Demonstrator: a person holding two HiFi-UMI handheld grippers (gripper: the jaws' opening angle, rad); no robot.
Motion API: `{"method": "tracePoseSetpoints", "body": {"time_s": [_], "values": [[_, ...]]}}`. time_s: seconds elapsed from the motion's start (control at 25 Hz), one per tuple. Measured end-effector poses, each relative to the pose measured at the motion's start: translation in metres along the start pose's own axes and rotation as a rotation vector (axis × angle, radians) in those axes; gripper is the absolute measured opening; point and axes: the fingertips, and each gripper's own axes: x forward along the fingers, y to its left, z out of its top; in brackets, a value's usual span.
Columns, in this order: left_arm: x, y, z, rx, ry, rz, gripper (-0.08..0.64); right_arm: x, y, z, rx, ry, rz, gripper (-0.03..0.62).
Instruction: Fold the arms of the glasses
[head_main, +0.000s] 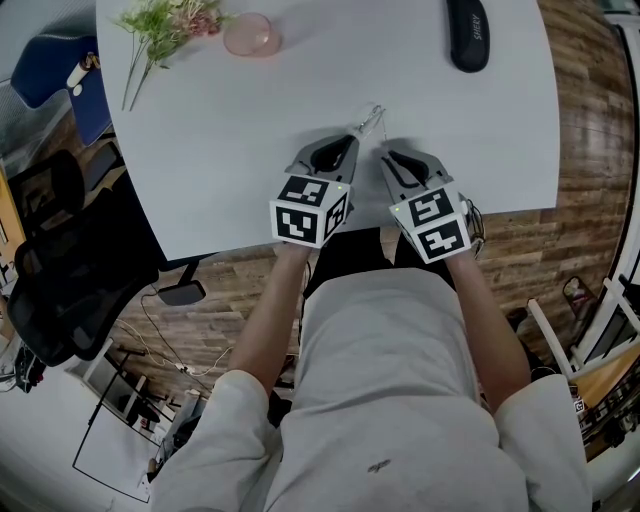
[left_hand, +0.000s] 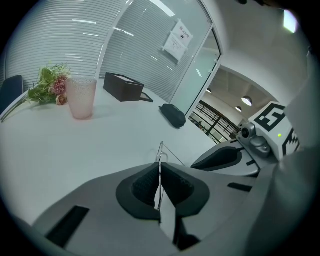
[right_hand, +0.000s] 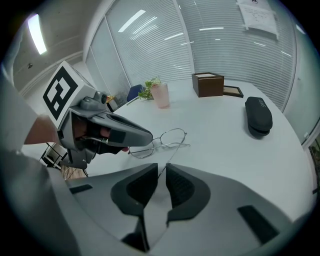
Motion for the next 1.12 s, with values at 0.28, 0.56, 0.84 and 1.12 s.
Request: {"method": "tracePoseSetpoints", "body": {"time_s": [0.28, 0.56, 0.84, 1.12], "values": [[-0.001, 0.001, 0.002, -0.002, 0.000, -0.005, 0.026, 0.005, 0.008, 0.001, 0.001, 0.012, 0.038, 0.067], [-0.001, 0.001, 0.001, -0.005, 0.002, -0.014, 0.025, 0.011, 0.015, 0.002, -0.007, 0.024, 0.069, 0.072], [-0.002, 0.001, 0.002, -0.004, 0.005, -0.025, 0.025, 0.017, 0.023, 0.006, -0.028, 0.032, 0.091, 0.071], [-0.002, 0.001, -0.002, -0.016, 0.009, -0.036, 0.026, 0.023, 0.029, 0.009, -0.040, 0.028, 0.110, 0.066]]}}
